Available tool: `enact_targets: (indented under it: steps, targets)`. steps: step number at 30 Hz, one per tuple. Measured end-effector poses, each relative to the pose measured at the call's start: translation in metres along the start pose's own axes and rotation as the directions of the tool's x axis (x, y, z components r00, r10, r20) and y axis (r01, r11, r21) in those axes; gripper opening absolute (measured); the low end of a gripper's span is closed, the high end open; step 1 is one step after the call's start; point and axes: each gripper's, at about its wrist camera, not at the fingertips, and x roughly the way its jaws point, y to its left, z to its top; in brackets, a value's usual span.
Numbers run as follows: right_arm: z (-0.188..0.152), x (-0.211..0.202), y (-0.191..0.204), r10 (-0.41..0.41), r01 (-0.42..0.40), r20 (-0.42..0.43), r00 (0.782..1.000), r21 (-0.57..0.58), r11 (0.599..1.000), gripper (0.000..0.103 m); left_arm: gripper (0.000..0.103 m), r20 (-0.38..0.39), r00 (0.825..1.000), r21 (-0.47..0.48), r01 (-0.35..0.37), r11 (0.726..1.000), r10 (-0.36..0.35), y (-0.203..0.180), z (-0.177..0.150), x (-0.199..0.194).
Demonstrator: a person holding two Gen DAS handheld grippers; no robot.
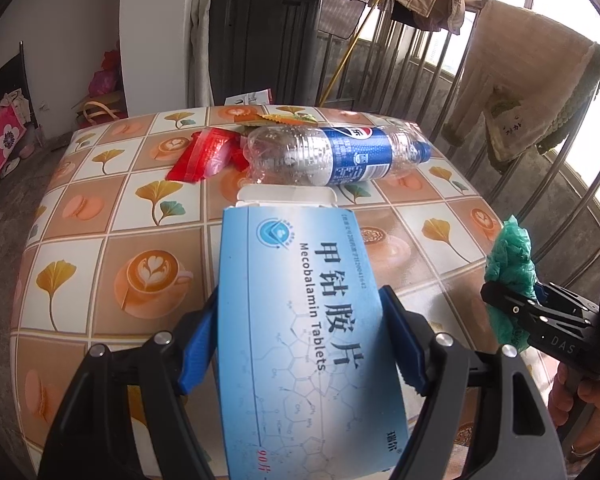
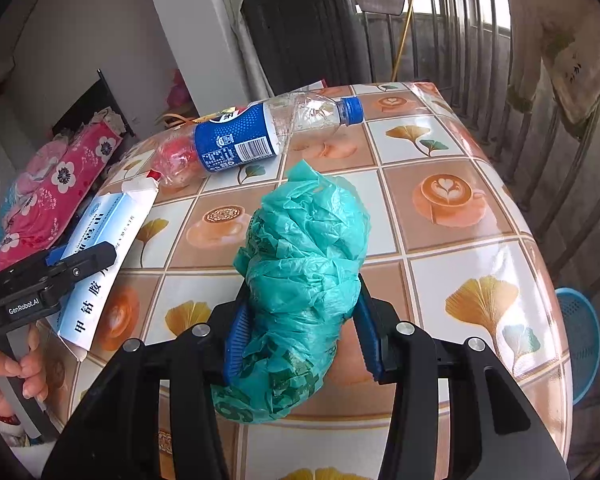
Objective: Collect trash
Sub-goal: 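Carry the tablet box and teal bag to the wastebasket and open both tools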
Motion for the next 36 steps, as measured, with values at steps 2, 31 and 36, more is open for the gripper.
enact_targets:
  steps: [2, 31, 36]
  targets:
    - [0.001, 0.0, -0.001, 0.008, -0.008, -0.008, 1.0, -0.004, 1.0, 0.044, 0.073, 0.006, 1.0, -0.009, 0.006, 1.0, -0.006, -0.001, 0.001, -0.004]
    - [0.031, -0.116, -0.184, -0.288, 0.188, 0.19, 0.939, 0.417, 0.889, 0.044, 0.073, -0.261, 0.785, 0.248, 0.618, 0.746, -0.562, -0.306, 0.11, 0.072]
    - [-0.001, -0.107, -0.249, -0.367, 0.25, 0.104, 0.924, 0.562, 0.789, 0.044, 0.074, -0.422, 0.745, 0.268, 0.646, 0.714, -0.516, -0.397, 0.092, 0.131]
